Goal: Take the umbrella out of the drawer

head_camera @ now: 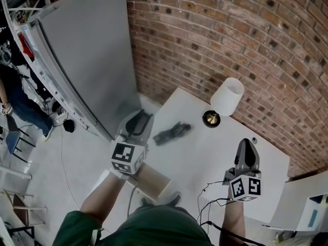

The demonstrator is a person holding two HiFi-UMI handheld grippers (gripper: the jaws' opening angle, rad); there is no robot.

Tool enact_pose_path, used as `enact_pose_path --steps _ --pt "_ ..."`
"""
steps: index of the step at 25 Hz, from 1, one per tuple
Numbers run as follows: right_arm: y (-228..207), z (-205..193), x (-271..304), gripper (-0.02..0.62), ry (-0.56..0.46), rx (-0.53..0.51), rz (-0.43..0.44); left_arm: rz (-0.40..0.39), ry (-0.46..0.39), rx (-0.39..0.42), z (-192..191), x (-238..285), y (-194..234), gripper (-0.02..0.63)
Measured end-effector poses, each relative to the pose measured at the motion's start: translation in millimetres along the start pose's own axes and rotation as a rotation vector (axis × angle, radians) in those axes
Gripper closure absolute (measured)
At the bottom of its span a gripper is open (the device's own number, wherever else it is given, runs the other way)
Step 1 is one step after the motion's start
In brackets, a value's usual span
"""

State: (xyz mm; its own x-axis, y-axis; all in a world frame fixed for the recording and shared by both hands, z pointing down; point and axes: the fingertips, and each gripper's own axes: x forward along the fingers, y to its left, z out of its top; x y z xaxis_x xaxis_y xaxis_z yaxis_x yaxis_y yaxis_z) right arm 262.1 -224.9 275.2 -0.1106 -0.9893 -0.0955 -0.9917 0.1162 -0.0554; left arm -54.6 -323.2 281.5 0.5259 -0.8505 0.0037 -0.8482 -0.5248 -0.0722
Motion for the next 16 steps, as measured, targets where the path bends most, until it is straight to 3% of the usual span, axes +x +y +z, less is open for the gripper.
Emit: enact_pose_path --steps 16 --pt "6.1 -1.0 -0.8 0.586 0.009 -0.017 -0.004 0.012 -0.012 -0.006 1.1 -7.5 8.1 0.482"
